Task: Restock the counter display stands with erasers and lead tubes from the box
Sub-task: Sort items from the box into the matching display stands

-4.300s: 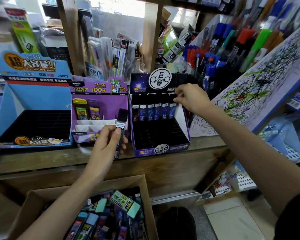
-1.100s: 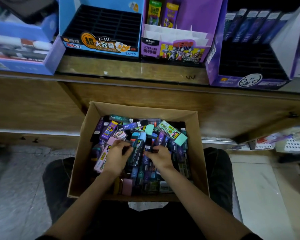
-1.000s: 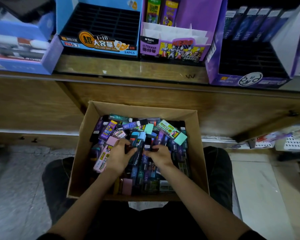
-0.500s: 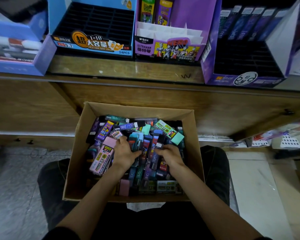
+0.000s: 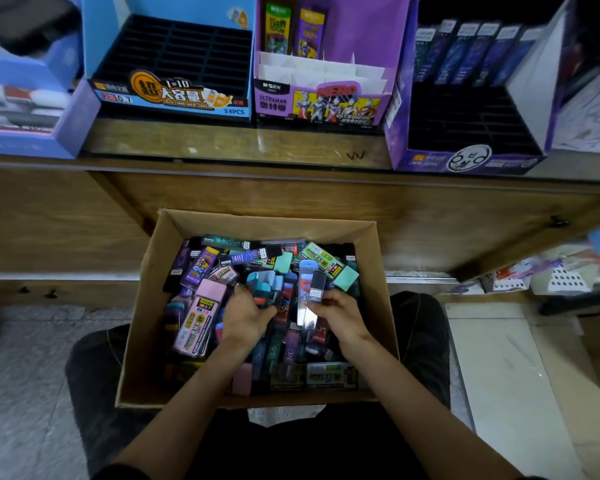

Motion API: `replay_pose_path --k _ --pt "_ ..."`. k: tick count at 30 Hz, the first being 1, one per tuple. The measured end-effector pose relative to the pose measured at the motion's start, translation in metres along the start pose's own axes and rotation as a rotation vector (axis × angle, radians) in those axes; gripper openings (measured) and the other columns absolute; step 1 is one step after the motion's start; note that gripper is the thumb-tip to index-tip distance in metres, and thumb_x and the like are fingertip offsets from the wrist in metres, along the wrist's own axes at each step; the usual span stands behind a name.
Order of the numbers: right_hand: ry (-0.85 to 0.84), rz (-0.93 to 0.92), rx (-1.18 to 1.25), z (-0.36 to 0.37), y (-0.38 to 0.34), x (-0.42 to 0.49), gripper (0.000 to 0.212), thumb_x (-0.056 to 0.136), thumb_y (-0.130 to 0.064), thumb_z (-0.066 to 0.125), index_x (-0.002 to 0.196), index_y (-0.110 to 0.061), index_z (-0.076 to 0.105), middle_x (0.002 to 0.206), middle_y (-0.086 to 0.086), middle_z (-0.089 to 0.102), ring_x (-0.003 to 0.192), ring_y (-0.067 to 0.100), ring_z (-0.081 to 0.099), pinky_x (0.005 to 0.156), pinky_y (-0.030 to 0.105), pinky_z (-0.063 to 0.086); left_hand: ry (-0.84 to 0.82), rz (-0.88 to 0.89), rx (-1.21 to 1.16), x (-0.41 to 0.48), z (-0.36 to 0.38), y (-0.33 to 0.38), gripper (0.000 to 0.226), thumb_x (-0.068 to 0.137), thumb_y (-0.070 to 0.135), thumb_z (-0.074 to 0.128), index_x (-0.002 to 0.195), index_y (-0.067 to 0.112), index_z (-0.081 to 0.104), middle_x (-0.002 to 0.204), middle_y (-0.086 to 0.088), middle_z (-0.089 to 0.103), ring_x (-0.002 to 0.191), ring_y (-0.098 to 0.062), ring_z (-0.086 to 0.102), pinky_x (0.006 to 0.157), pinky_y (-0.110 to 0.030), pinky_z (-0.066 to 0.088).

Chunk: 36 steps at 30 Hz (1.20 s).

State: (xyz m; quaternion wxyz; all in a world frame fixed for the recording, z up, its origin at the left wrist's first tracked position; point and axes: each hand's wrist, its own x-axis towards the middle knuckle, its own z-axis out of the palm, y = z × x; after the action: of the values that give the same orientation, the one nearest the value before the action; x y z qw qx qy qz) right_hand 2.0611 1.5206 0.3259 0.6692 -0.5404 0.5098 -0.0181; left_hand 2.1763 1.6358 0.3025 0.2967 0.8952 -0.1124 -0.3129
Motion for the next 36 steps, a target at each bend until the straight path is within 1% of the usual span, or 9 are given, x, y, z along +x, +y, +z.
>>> replay_pose_path --k 6,10,17,22,25,27,29,32,36 --pt "-0.013 -0.001 0.034 -0.002 -0.002 -0.001 0.010 0.084 -0.004 0.065 0.089 -0.012 0.062 0.101 0.008 0.067 0.099 0.027 0.064 0.095 0.048 0.048 0.045 0.154 0.306 -0.002 -0.007 0.008 0.050 0.081 0.027 0.068 0.119 0.000 0.048 0.121 -0.018 0.050 0.102 -0.034 0.056 0.081 -0.038 0.047" --pt "-0.015 0.002 0.047 -0.002 -0.004 -0.003 0.011 0.085 -0.004 0.064 0.087 -0.015 0.062 0.102 0.007 0.066 0.101 0.027 0.063 0.096 0.049 0.048 0.094 0.219 0.444 -0.001 -0.009 0.005 0.049 0.085 0.029 0.064 0.119 0.001 0.044 0.116 -0.017 0.058 0.109 -0.032 0.055 0.085 -0.038 0.047" --pt "-0.019 -0.001 0.081 -0.004 -0.011 -0.009 0.012 0.086 -0.004 0.063 0.086 -0.016 0.062 0.100 0.007 0.066 0.103 0.030 0.062 0.096 0.050 0.047 0.081 0.197 0.316 0.001 -0.016 0.002 0.029 0.092 0.018 0.055 0.112 -0.001 0.046 0.106 -0.019 0.061 0.096 -0.033 0.061 0.076 -0.039 0.050" --pt "-0.093 -0.044 0.186 -0.005 -0.025 -0.018 0.011 0.085 -0.002 0.064 0.093 -0.010 0.064 0.104 0.015 0.067 0.096 0.028 0.065 0.084 0.037 0.054 0.036 0.224 -0.134 -0.003 -0.030 0.013 0.026 0.092 0.015 0.058 0.113 0.004 0.048 0.078 -0.005 0.062 0.065 -0.017 0.061 0.054 -0.026 0.045" --pt "-0.147 -0.085 0.240 -0.002 -0.040 -0.026 0.013 0.084 -0.001 0.065 0.096 -0.006 0.064 0.103 0.017 0.068 0.092 0.027 0.066 0.078 0.034 0.056 -0.061 0.105 -0.625 -0.011 -0.034 0.030 0.022 0.088 0.009 0.062 0.109 0.009 0.056 0.085 0.001 0.068 0.077 -0.011 0.066 0.066 -0.029 0.053" --pt "-0.188 -0.108 0.286 0.000 -0.049 -0.032 0.011 0.084 -0.001 0.065 0.094 -0.006 0.065 0.099 0.017 0.070 0.088 0.026 0.068 0.074 0.033 0.057 -0.134 0.010 -0.888 -0.017 -0.037 0.043 0.017 0.087 0.010 0.064 0.103 0.015 0.061 0.083 0.000 0.073 0.075 -0.016 0.070 0.057 -0.027 0.054" --pt "-0.226 -0.123 0.299 0.001 -0.058 -0.038 0.010 0.084 -0.002 0.065 0.091 -0.009 0.066 0.095 0.014 0.071 0.084 0.025 0.069 0.071 0.030 0.056 -0.188 0.033 -0.984 -0.022 -0.042 0.053 0.018 0.083 0.020 0.067 0.100 0.016 0.064 0.084 0.000 0.075 0.075 -0.016 0.072 0.057 -0.028 0.056" --pt "-0.261 -0.155 0.282 0.002 -0.069 -0.046 0.013 0.086 -0.003 0.063 0.098 -0.007 0.065 0.098 0.016 0.070 0.087 0.027 0.068 0.078 0.035 0.056 -0.259 0.061 -0.996 -0.031 -0.050 0.065 0.055 0.066 0.033 0.075 0.113 0.009 0.063 0.102 -0.011 0.072 0.093 -0.026 0.069 0.079 -0.041 0.056" --pt "-0.263 -0.224 0.200 0.001 -0.081 -0.056 0.020 0.089 -0.004 0.059 0.108 0.001 0.064 0.106 0.019 0.068 0.093 0.029 0.066 0.087 0.041 0.054 -0.283 0.075 -1.049 -0.043 -0.056 0.074 0.055 0.064 0.019 0.074 0.115 0.004 0.061 0.103 -0.016 0.071 0.091 -0.031 0.068 0.075 -0.039 0.054"
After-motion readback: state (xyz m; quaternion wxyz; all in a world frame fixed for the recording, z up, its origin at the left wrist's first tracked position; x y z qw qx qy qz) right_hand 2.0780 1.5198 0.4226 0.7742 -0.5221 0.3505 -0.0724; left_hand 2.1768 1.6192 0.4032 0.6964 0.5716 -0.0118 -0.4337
